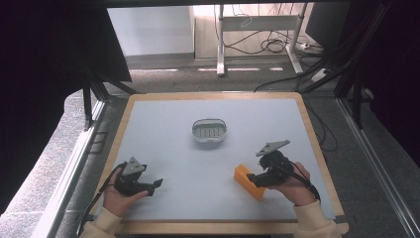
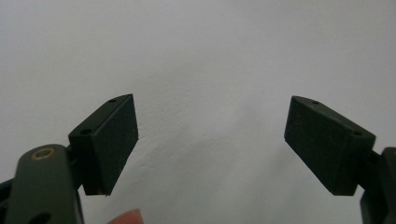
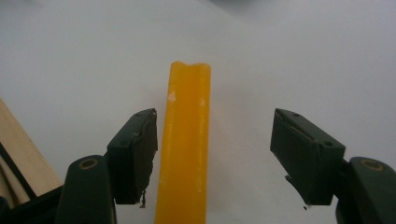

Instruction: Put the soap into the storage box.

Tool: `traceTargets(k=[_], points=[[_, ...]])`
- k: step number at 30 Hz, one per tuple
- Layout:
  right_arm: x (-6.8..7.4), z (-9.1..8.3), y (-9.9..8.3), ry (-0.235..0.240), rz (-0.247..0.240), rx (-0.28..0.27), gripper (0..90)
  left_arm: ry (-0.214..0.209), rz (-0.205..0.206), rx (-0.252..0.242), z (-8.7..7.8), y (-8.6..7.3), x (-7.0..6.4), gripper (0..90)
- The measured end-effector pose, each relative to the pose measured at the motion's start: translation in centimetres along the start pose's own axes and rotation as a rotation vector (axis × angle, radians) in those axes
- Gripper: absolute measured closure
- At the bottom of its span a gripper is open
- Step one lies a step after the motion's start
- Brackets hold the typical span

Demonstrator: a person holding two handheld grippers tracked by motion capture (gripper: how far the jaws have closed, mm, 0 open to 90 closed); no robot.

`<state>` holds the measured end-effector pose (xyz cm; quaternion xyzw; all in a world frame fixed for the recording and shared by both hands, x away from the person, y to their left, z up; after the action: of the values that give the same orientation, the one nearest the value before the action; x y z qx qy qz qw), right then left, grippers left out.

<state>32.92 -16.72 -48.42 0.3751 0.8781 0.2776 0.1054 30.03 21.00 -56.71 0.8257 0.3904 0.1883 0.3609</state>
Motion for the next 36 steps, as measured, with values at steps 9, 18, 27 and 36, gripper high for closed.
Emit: traceTargets(k=[9,18,27,36], points=[[0.8,1.1,-0.3,0.011,-0.005,0.057,39.2,-0.004,0.003,-0.001,0.0,0.0,-0.1,17.4],[1.3,2.7,-0.7,0.019,0.009,0.133,45.0,-0.006,0.010,0.005,0.0,0.0,-0.1,17.4],[1.6,4.6,-1.6,-0.020,-0.022,0.232,58.0,-0.009,0.013,0.008,0.1,-0.1,-0.1,17.4],[1.5,4.6,-1.7,-0.028,-0.002,0.249,61.4,-0.010,0.015,0.015,0.1,-0.1,-0.1,17.4]])
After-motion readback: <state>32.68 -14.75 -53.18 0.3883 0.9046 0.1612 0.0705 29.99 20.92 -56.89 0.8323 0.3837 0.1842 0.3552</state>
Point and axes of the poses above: each handheld gripper's, and its own axes: z roughly forward along the jaws, y roughly out of its top, x roughly to its left, the point moved 6 cm from there along z, roughly forward along the jaws, and after that the axes turned 5 degrees about z, right-handed, at the moved point
